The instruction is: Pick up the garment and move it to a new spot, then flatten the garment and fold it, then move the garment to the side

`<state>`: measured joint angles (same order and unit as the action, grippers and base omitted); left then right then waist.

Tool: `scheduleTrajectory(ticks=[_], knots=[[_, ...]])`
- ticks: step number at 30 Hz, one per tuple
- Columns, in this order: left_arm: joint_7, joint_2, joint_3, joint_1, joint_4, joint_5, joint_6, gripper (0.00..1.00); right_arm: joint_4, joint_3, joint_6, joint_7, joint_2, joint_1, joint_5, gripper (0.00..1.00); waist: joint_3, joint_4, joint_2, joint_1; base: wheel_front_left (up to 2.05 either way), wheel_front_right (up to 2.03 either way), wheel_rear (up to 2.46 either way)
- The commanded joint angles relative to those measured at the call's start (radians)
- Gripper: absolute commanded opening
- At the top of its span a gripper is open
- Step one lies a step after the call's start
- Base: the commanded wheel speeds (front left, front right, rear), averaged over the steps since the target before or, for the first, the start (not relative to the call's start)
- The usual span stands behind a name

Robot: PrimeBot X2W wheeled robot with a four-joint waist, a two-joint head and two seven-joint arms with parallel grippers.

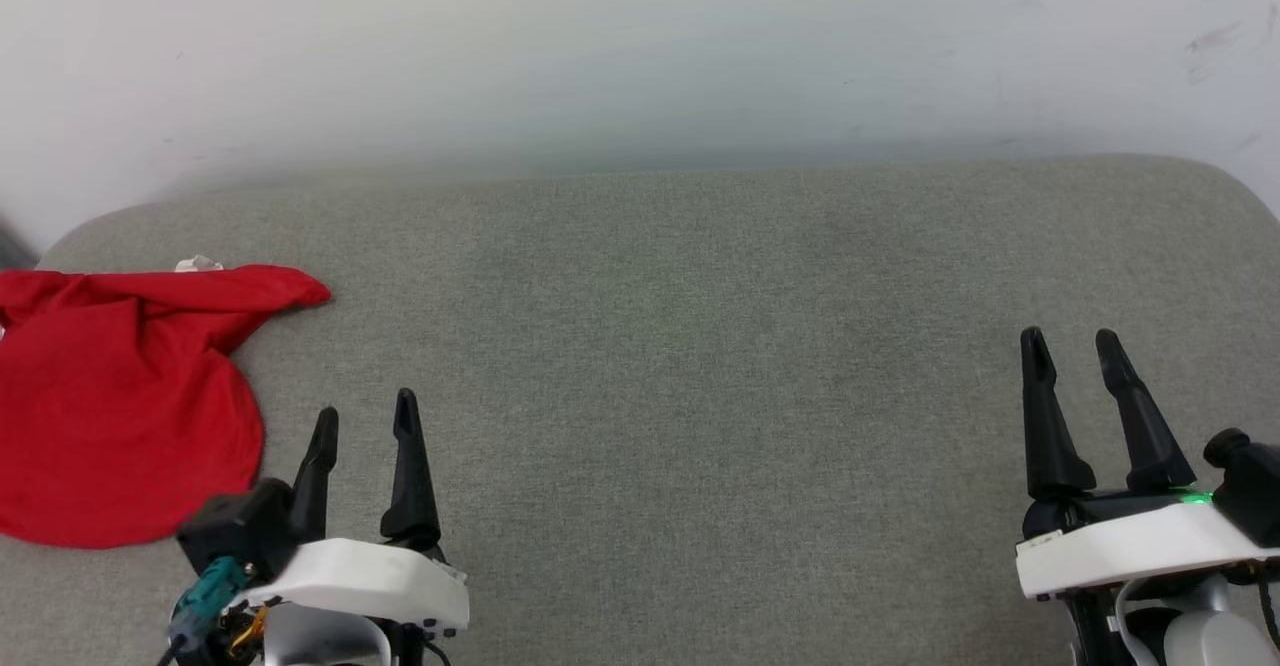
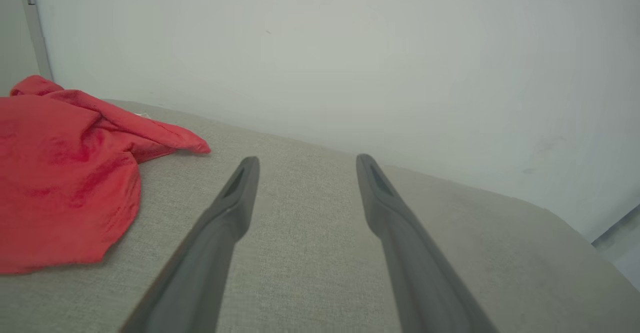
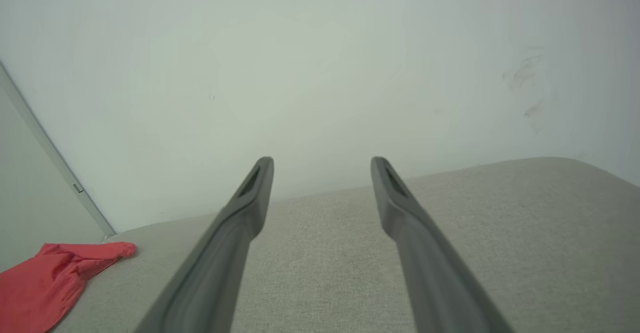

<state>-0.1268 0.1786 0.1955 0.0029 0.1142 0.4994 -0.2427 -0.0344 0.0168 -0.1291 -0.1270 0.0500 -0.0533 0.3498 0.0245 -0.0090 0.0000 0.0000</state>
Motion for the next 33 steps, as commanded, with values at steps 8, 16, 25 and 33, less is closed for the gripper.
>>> scheduleTrajectory(ticks=[8, 16, 25, 33], knots=[[-0.029, 0.088, 0.155, -0.043, -0.006, -0.094, -0.151, 1.0, 0.024, 0.001, -0.002, -0.027, 0.001, 0.012, -0.104, 1.0, 0.002, -0.001, 0.0, 0.0, 0.0, 0.0, 0.0], [-0.049, 0.117, 0.237, -0.058, -0.019, -0.115, -0.223, 1.0, 0.027, -0.011, -0.002, -0.047, 0.001, 0.012, -0.199, 1.0, 0.005, -0.002, 0.0, 0.0, 0.0, 0.0, 0.0], [-0.069, 0.085, 0.19, -0.022, 0.001, -0.138, -0.169, 1.0, 0.018, -0.014, -0.002, -0.07, 0.001, 0.018, -0.219, 1.0, 0.009, -0.001, 0.0, 0.0, 0.0, 0.0, 0.0], [-0.087, 0.025, 0.096, 0.021, 0.008, -0.184, -0.023, 1.0, 0.023, -0.013, -0.002, -0.086, 0.001, 0.025, -0.225, 1.0, 0.01, -0.001, 0.0, 0.0, 0.0, 0.0, 0.0]])
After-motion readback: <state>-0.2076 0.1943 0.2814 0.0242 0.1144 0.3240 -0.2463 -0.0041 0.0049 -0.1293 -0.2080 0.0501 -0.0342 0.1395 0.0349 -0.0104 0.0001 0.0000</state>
